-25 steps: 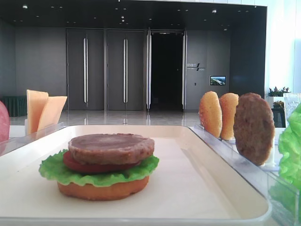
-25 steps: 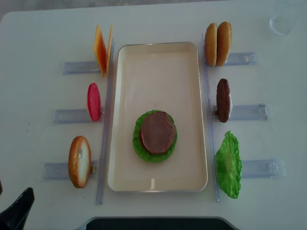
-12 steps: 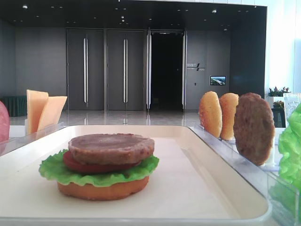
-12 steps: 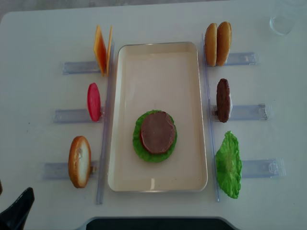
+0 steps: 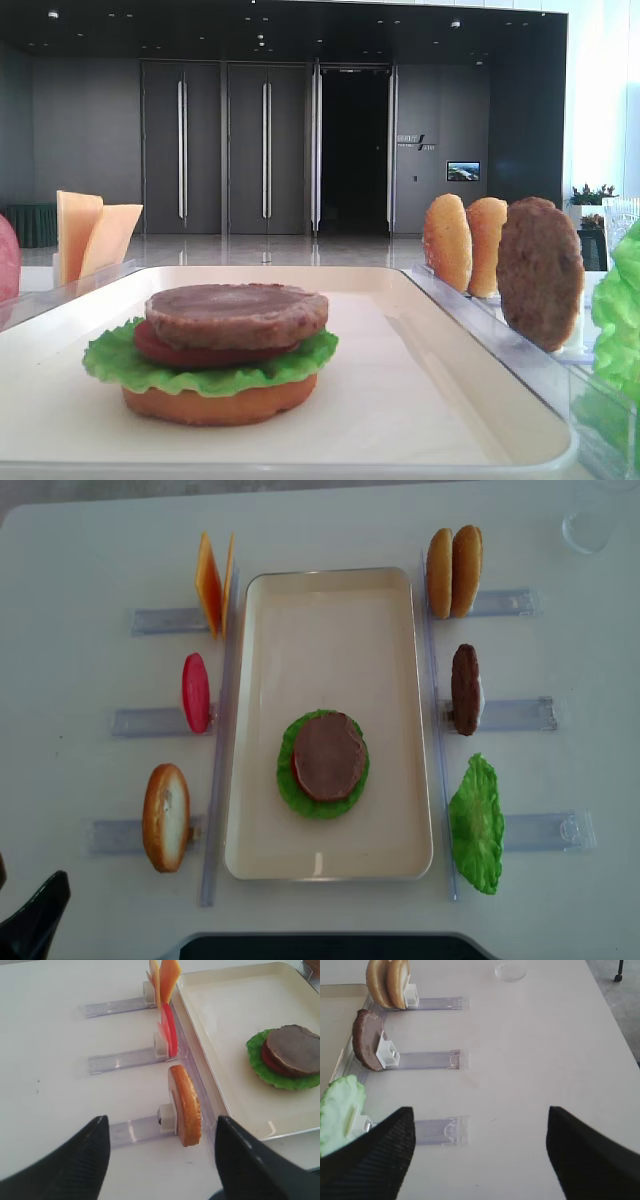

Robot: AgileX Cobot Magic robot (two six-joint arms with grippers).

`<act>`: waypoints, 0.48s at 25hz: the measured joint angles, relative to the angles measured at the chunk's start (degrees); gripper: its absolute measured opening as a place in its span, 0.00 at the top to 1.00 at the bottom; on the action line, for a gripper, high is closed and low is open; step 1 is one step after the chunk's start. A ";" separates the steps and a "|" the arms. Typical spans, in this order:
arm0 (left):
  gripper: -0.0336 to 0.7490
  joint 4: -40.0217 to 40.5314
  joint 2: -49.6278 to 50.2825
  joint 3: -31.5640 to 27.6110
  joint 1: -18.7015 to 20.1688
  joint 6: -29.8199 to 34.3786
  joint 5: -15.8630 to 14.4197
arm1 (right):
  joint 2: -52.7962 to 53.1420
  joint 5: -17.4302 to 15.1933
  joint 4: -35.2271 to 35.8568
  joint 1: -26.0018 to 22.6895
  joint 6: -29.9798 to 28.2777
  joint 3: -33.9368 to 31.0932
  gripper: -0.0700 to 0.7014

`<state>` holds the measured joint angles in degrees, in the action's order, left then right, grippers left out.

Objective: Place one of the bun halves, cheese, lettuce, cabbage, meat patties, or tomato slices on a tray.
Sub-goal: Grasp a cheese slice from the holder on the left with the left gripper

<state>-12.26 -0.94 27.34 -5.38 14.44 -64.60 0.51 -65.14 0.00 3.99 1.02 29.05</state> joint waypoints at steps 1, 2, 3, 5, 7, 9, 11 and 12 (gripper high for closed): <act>0.32 0.00 0.00 0.00 0.00 -0.42 0.00 | 0.00 0.00 0.00 0.00 0.00 0.00 0.24; 0.32 0.00 0.00 0.00 0.00 -1.28 0.00 | 0.00 0.00 0.00 0.00 0.00 0.00 0.24; 0.32 0.05 0.00 0.00 0.00 -1.98 0.00 | 0.00 0.00 0.00 0.00 0.00 0.00 0.24; 0.33 0.09 0.00 0.00 0.00 -2.89 0.11 | 0.00 0.00 0.00 0.00 0.00 0.00 0.24; 0.33 0.09 0.00 0.00 0.00 -3.14 0.49 | 0.00 0.00 0.00 0.00 0.00 0.00 0.24; 0.33 0.09 0.07 0.00 0.00 -3.64 0.61 | 0.00 0.00 0.00 0.00 0.00 0.00 0.24; 0.33 0.09 0.90 0.00 0.00 -4.14 0.63 | 0.00 0.00 0.00 0.00 0.00 0.00 0.24; 0.33 0.09 1.78 0.12 0.00 -4.29 0.63 | 0.00 0.00 0.00 0.00 0.00 0.00 0.24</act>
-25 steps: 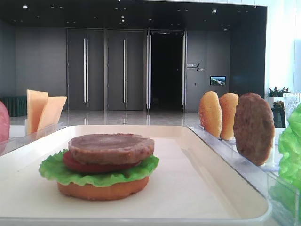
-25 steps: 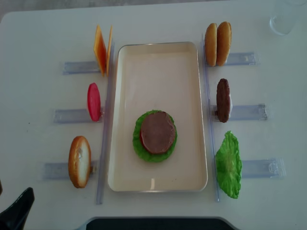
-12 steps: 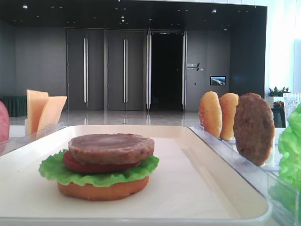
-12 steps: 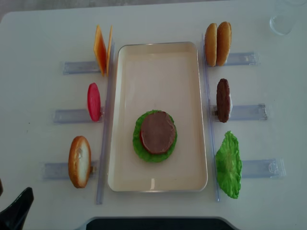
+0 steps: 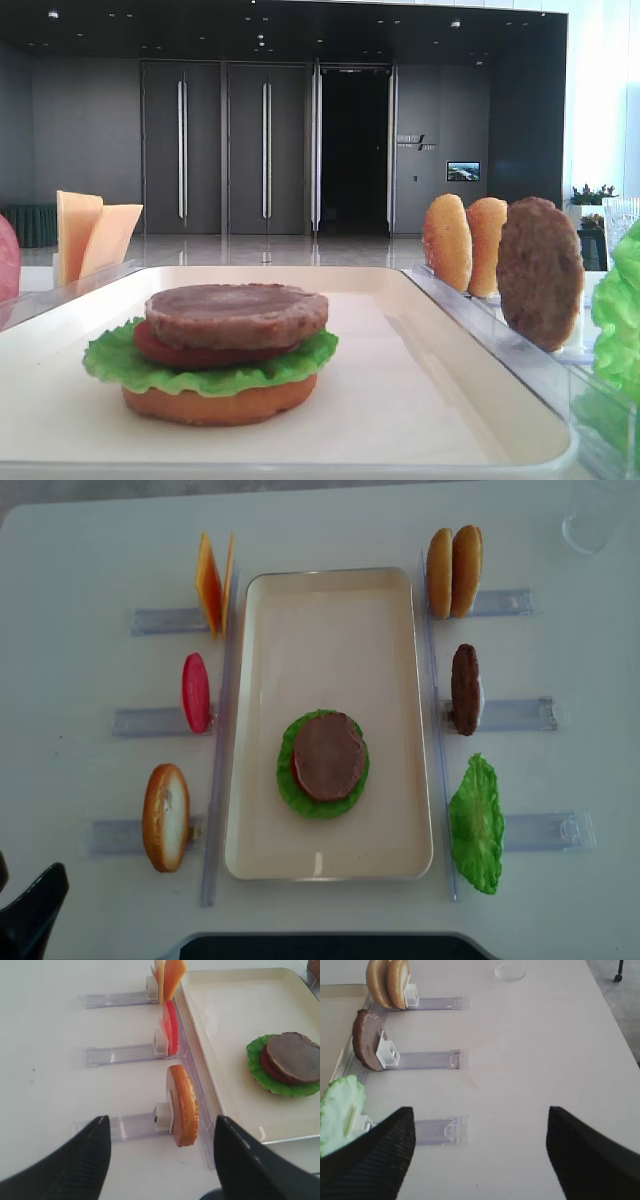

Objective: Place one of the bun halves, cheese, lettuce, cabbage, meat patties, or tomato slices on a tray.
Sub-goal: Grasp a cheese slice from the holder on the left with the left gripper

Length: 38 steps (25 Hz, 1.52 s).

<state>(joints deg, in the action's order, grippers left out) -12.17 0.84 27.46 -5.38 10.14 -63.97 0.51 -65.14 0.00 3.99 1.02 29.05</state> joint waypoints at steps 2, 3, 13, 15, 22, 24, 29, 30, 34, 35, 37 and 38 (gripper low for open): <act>0.33 0.07 2.16 0.81 0.00 -0.12 0.04 | 0.00 0.00 0.00 0.00 0.00 0.00 0.24; 0.33 0.23 3.53 1.59 0.00 -0.36 0.18 | 0.00 0.00 0.00 0.00 0.00 0.00 0.24; 0.33 3.50 23.05 14.00 0.00 -4.60 0.25 | 0.00 0.00 0.00 0.00 0.00 0.00 0.24; 0.33 3.62 27.97 17.16 0.00 -4.79 0.25 | 0.00 0.00 0.00 0.00 0.00 0.00 0.24; 0.33 9.66 44.74 27.98 0.00 -7.56 0.38 | 0.00 0.00 0.00 0.00 0.00 0.00 0.24; 0.33 12.17 49.18 30.92 0.00 -8.77 0.38 | 0.00 0.00 0.00 0.00 0.00 0.00 0.24; 0.33 15.22 60.57 38.79 0.00 -11.66 -2.05 | 0.00 0.00 0.00 0.00 0.00 0.00 0.24; 0.33 15.35 62.87 40.52 0.00 -11.81 -3.09 | 0.00 0.00 0.00 0.00 0.00 0.00 0.24; 0.33 15.46 71.41 47.13 0.00 -12.34 -6.58 | 0.00 0.00 0.00 0.00 0.00 0.00 0.24; 0.33 15.46 73.19 49.02 0.00 -12.47 -6.96 | 0.00 0.00 0.00 0.00 0.00 0.00 0.24; 0.33 15.46 77.21 52.64 0.00 -13.22 -7.04 | 0.00 0.00 0.00 0.00 0.00 0.00 0.24; 0.33 15.46 78.74 54.03 0.00 -13.37 -7.04 | 0.00 0.00 0.00 0.00 0.00 0.00 0.24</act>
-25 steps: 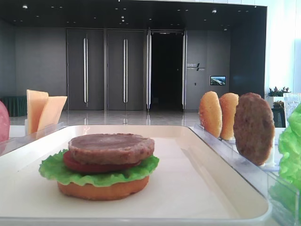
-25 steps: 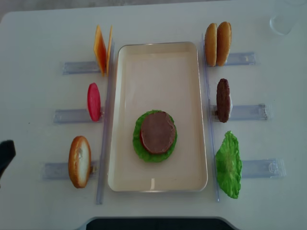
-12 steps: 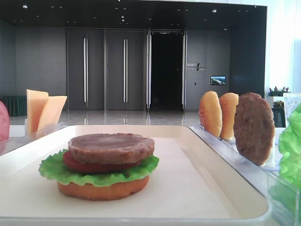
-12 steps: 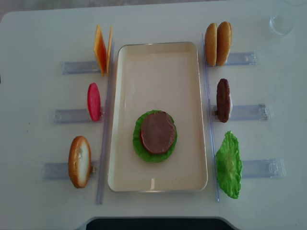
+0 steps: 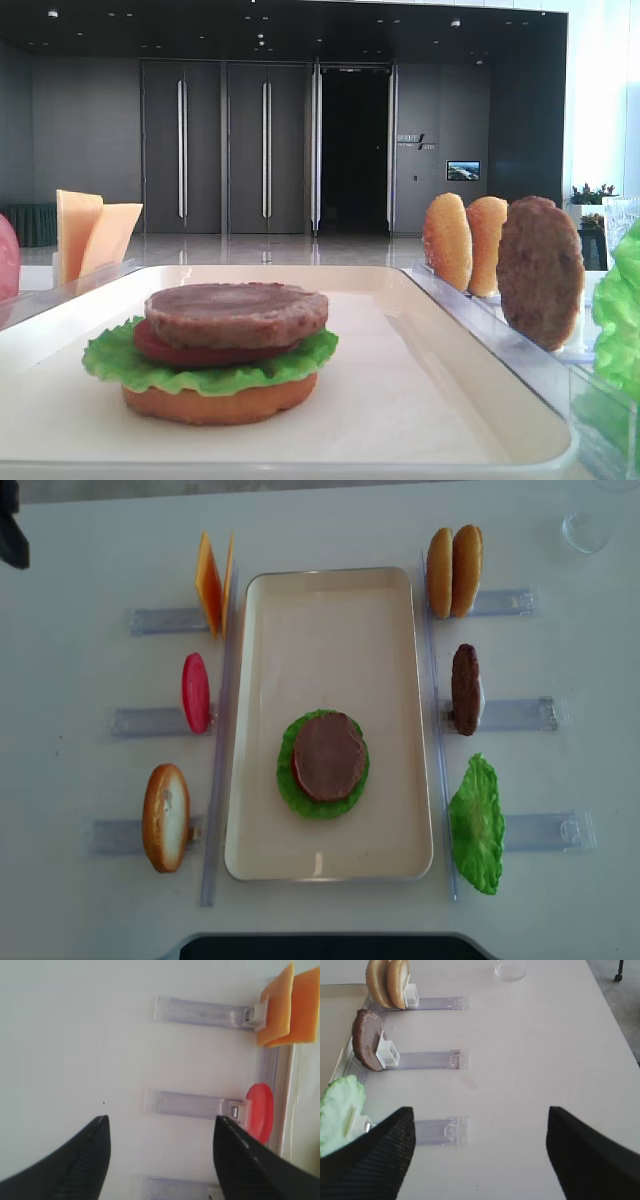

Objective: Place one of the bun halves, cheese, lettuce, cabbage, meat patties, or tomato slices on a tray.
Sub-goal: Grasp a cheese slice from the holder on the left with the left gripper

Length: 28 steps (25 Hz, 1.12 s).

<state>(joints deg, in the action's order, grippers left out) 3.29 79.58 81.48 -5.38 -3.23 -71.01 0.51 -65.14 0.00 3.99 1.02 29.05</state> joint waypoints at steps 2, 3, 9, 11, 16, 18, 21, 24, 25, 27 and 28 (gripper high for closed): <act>0.33 -0.49 3.35 3.30 0.00 -0.41 -0.05 | 0.00 0.00 0.00 0.00 0.00 0.00 0.24; 0.33 -0.70 4.66 4.70 0.00 -0.54 -0.05 | 0.00 0.00 0.00 0.00 0.00 0.00 0.24; 0.33 -1.11 11.88 11.88 0.00 -1.65 -0.05 | 0.00 0.00 0.00 0.00 0.00 0.00 0.24; 0.33 -1.11 13.56 12.98 0.00 -1.76 -0.05 | 0.00 0.00 0.00 0.00 0.00 0.00 0.24; 0.33 -0.42 18.15 14.47 0.00 -1.77 -0.05 | 0.00 0.00 0.00 0.00 0.00 0.00 0.24; 0.33 -0.41 20.50 15.39 0.00 -1.77 -0.05 | 0.00 0.02 0.00 0.00 0.00 0.00 0.24; 0.33 -0.36 23.74 17.37 0.00 -1.77 -0.05 | 0.00 0.02 0.00 0.00 0.00 0.00 0.24; 0.33 -0.36 26.52 19.61 0.00 -2.54 -0.05 | 0.00 0.02 0.00 0.00 0.00 0.00 0.24; 0.33 -0.36 27.46 20.37 0.00 -3.16 -0.05 | 0.00 0.02 0.00 0.00 0.00 0.00 0.24; 0.33 -0.36 28.96 21.77 0.00 -4.16 -0.05 | 0.00 0.02 0.00 0.00 0.00 0.00 0.24; 0.33 -0.36 29.44 22.35 0.00 -4.36 -0.05 | 0.00 0.02 0.00 0.00 0.00 0.00 0.24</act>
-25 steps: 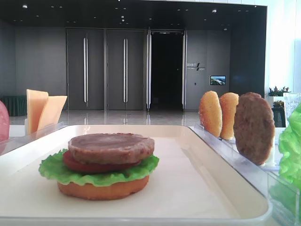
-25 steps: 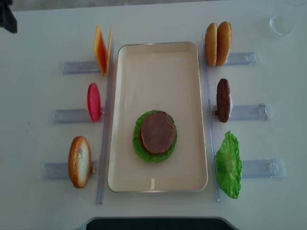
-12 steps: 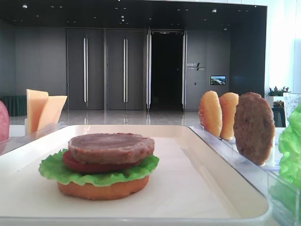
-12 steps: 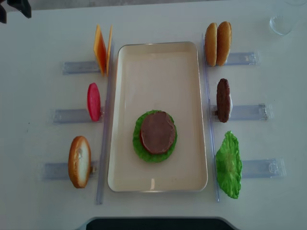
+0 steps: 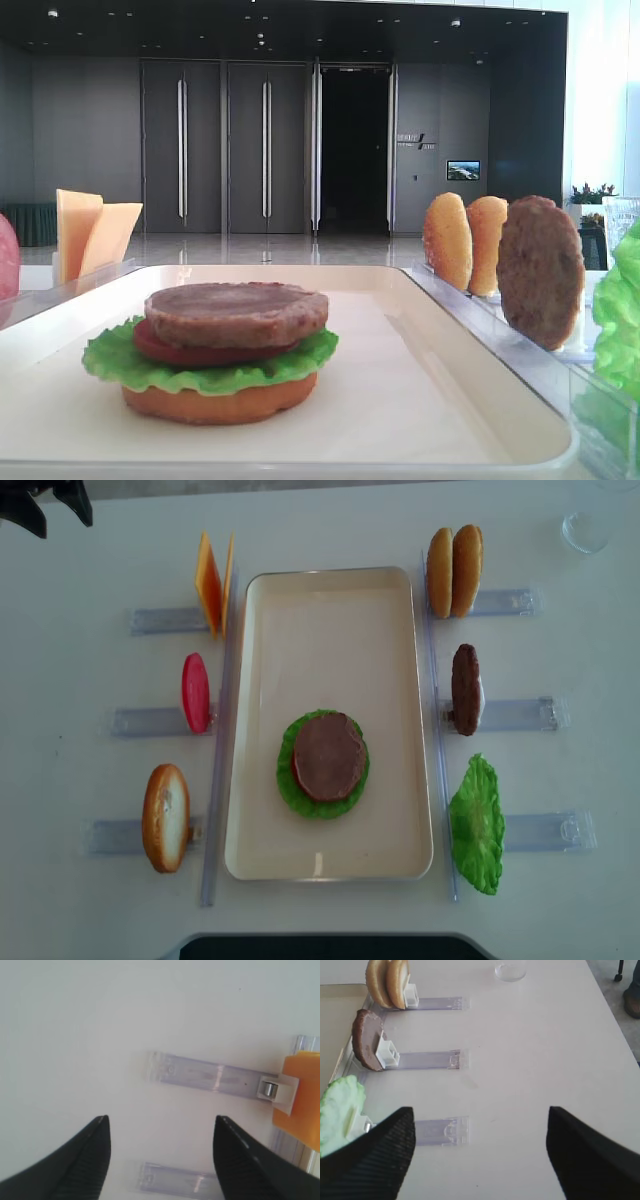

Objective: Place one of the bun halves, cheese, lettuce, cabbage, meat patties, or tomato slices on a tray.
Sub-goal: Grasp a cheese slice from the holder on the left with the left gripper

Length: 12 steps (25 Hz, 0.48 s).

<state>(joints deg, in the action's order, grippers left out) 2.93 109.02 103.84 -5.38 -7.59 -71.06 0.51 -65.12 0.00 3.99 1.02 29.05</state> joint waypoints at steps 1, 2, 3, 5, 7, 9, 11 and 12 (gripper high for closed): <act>0.33 0.00 0.37 0.35 0.00 -0.08 0.00 | 0.00 0.00 0.00 0.00 0.00 0.00 0.24; 0.33 -0.13 0.45 0.72 0.00 -0.22 0.00 | 0.00 0.00 0.00 0.00 0.00 0.00 0.24; 0.33 -0.33 0.50 0.87 0.00 -0.43 0.00 | 0.00 0.00 0.00 0.00 0.00 0.00 0.24; 0.33 -0.66 0.50 1.14 0.00 -1.35 0.00 | 0.00 0.00 0.00 0.00 0.00 0.00 0.24; 0.33 -1.41 0.50 1.18 0.22 -1.88 0.00 | 0.00 0.00 0.00 0.00 0.00 0.00 0.24; 0.33 -1.23 0.50 1.18 1.41 -2.22 0.00 | 0.00 0.00 0.00 0.00 0.00 0.00 0.24; 0.33 -0.02 0.50 1.18 3.32 -3.13 0.00 | 0.00 0.00 0.00 0.00 0.00 0.00 0.24; 0.33 0.62 0.50 1.18 4.46 -3.81 0.00 | 0.00 0.00 0.00 0.00 0.00 0.00 0.24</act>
<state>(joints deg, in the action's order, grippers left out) 3.55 109.52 105.02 -0.92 -11.40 -71.06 0.51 -65.12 0.00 3.99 1.02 29.05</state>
